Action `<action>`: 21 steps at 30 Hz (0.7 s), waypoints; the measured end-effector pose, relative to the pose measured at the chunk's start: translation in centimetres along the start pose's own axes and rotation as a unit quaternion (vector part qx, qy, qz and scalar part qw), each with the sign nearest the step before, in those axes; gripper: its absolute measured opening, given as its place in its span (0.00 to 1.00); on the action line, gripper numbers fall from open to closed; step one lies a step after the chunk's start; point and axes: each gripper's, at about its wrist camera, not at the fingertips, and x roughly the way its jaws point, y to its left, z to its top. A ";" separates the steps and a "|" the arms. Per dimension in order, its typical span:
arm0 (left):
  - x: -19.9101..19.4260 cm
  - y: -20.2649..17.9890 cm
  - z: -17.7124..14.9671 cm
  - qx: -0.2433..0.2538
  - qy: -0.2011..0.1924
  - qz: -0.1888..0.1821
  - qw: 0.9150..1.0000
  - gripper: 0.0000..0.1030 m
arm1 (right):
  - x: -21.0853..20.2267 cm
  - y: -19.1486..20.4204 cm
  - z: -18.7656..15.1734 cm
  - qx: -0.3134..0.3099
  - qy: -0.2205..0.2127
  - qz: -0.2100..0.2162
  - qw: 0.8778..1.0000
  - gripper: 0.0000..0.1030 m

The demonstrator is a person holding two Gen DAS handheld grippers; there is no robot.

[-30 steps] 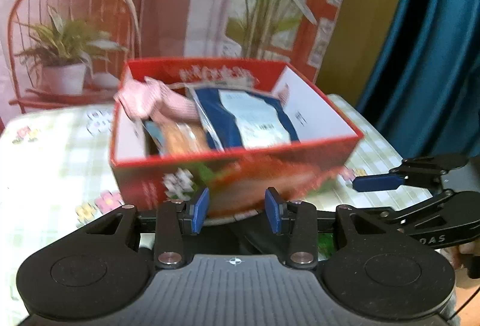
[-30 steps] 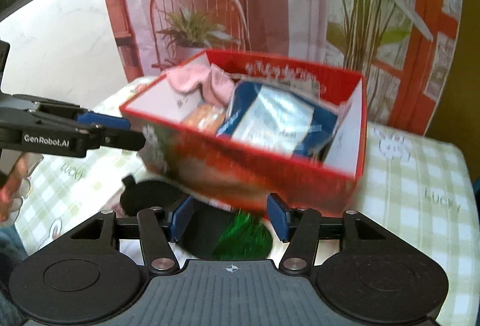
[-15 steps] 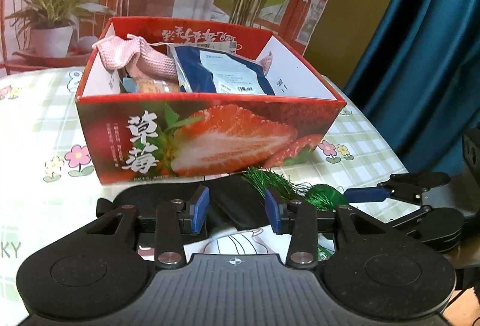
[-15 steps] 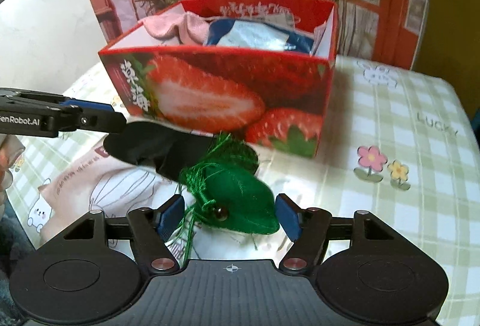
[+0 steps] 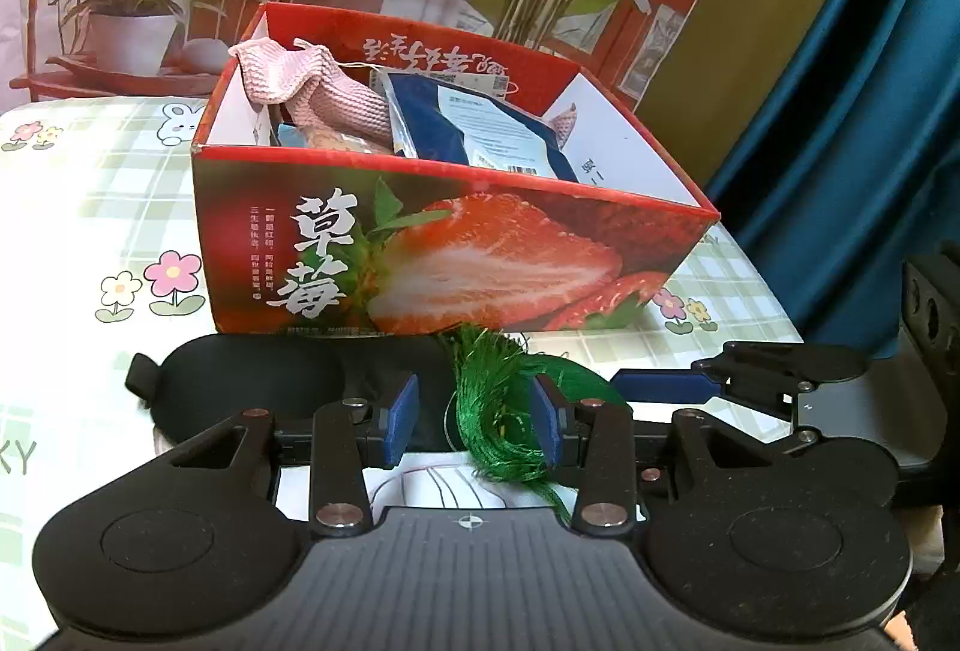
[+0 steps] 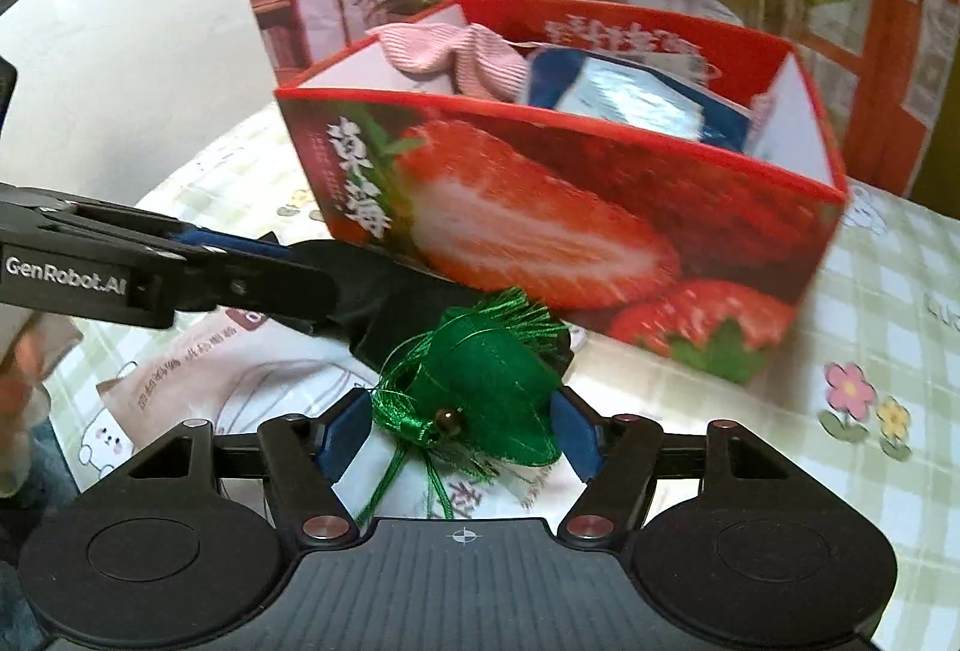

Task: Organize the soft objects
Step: 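Close both grippers on the green tasseled yarn ball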

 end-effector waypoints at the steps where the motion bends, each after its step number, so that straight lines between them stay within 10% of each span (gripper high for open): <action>1: 0.1 0.0 0.0 0.000 0.001 -0.001 1.000 0.42 | 0.0 0.0 0.1 0.003 -0.004 0.001 1.000 0.61; 21: 5.6 -2.1 -0.3 0.016 0.054 -0.081 0.995 0.38 | 0.8 -2.1 -2.1 0.085 -0.010 0.006 0.996 0.48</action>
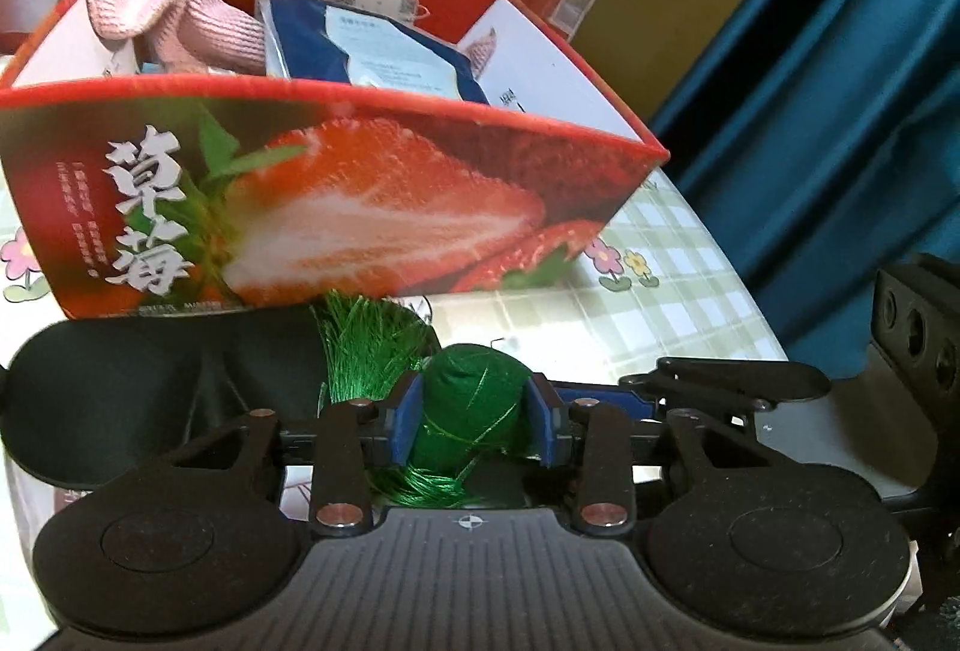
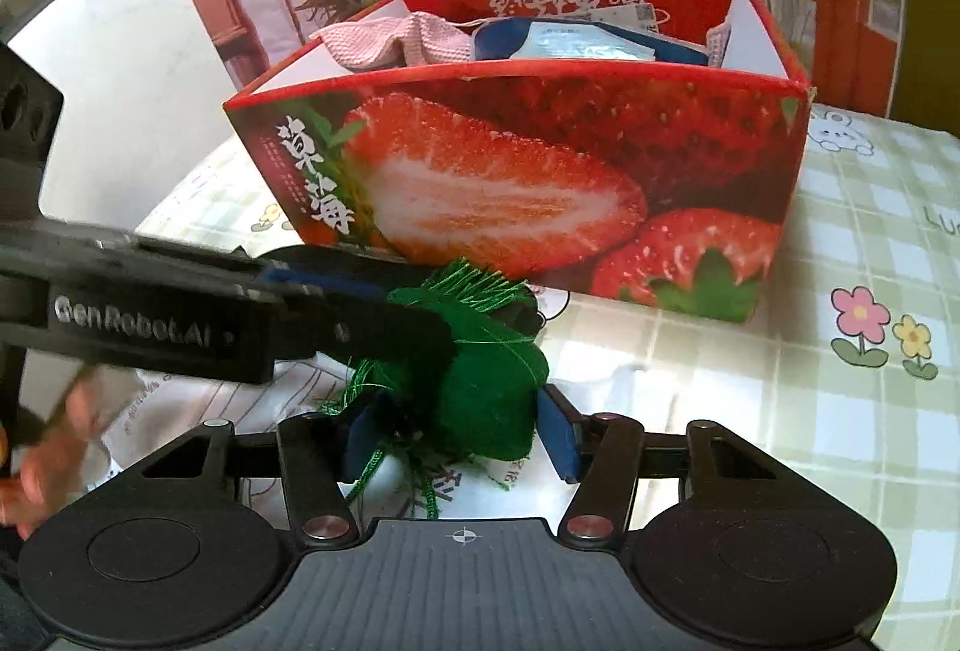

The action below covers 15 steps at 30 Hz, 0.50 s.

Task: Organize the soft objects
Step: 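Close both grippers on the green tasseled yarn ball, then lift the green yarn ball with both grippers above the red box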

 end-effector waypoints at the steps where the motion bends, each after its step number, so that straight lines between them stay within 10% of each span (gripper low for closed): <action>1: -0.1 -0.1 -0.1 0.004 -0.001 0.001 1.000 0.38 | 0.0 0.1 0.0 0.004 -0.002 -0.001 1.000 0.48; 15: -5.0 -1.5 0.3 0.020 -0.073 0.019 0.997 0.38 | -3.0 2.7 1.4 -0.046 -0.062 0.000 0.997 0.46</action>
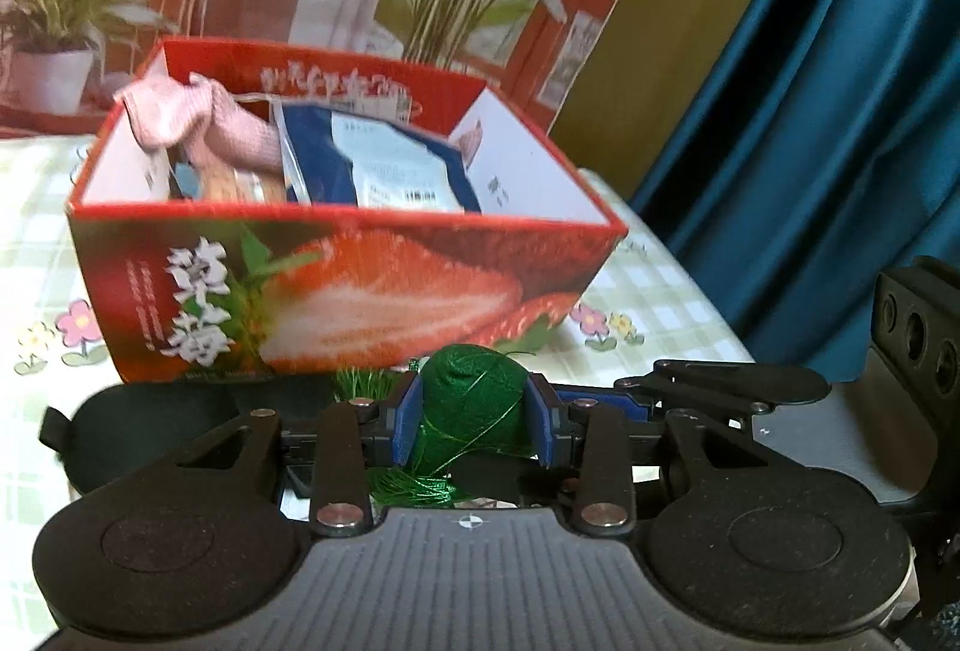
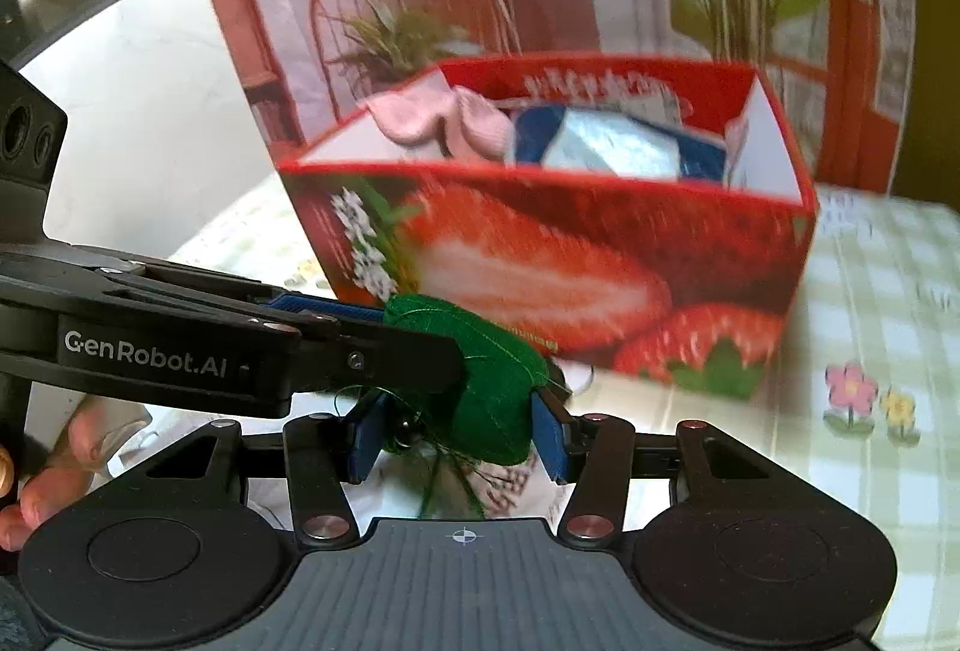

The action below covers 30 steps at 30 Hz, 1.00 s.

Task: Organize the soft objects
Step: 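Lift the green yarn ball with both grippers above the red box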

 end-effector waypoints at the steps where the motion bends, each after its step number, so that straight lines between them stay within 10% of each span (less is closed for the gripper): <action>1: -0.2 0.0 0.1 -0.001 -0.004 0.000 1.000 0.38 | -0.2 0.2 0.2 -0.005 -0.003 0.000 1.000 0.46; 30: -5.4 0.6 12.1 0.013 -0.115 -0.026 0.993 0.38 | -3.8 1.4 13.8 -0.061 -0.103 -0.003 0.993 0.45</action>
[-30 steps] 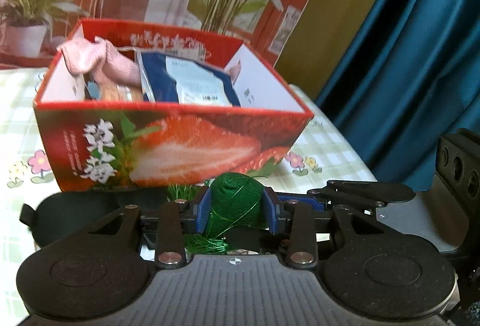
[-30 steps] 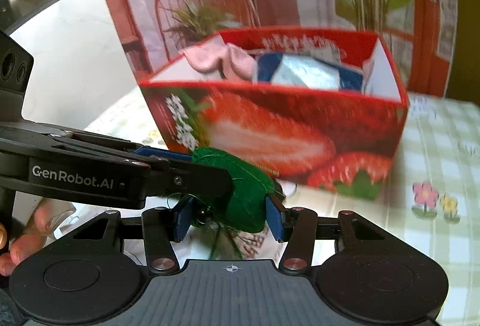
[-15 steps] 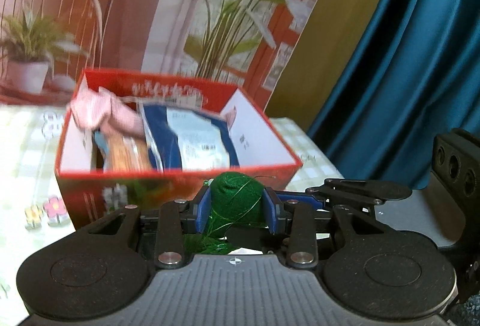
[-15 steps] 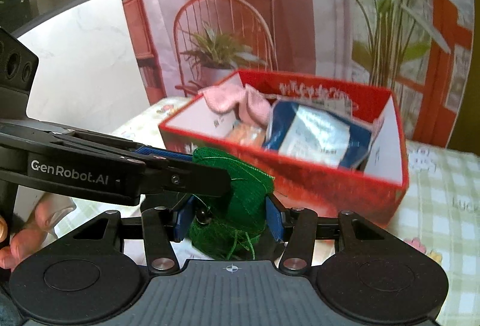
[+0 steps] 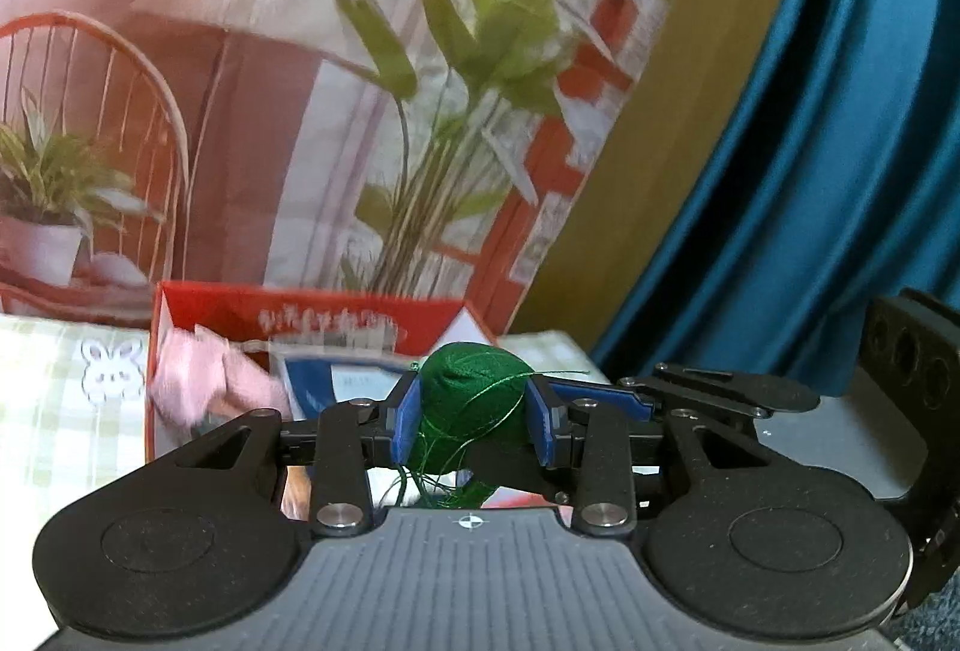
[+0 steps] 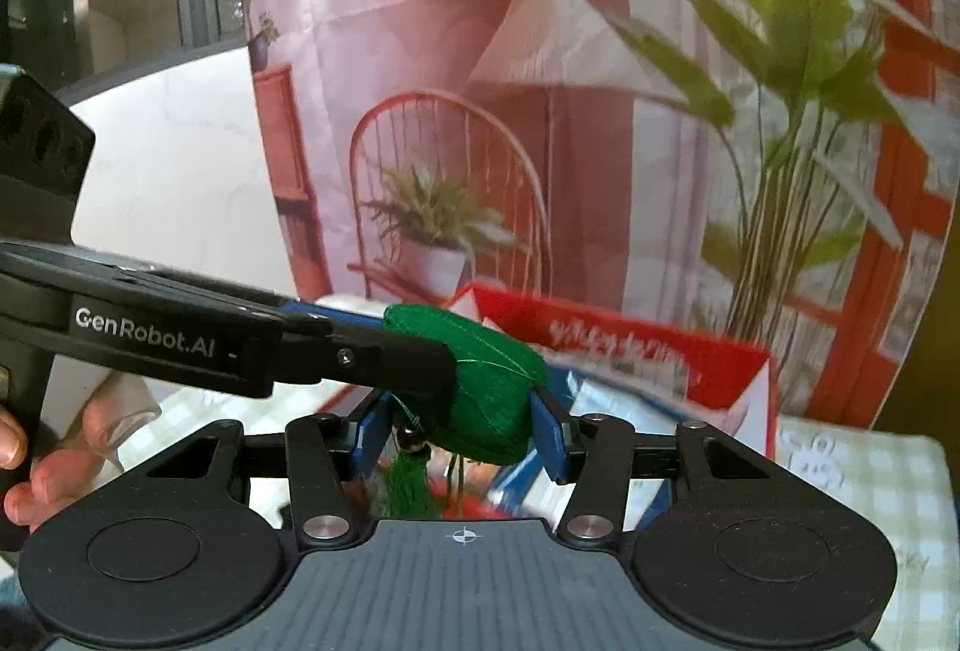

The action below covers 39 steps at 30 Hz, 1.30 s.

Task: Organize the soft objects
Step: 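Lift the green yarn ball with both grippers above the red box, then lower the green yarn ball into the box and open both grippers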

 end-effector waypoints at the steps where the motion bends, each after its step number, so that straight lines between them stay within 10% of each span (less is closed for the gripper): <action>1: 0.0 -0.1 0.4 0.004 -0.007 0.002 1.000 0.38 | 0.2 -0.2 0.7 0.000 -0.005 0.000 1.000 0.44; 30: 3.4 7.6 2.5 -0.038 -0.060 0.045 0.996 0.39 | 11.0 0.9 4.0 -0.092 -0.041 -0.025 0.995 0.44; 39: 6.5 8.6 0.8 -0.020 0.010 0.069 0.997 0.40 | 13.7 -0.2 1.9 -0.066 0.002 -0.013 0.998 0.44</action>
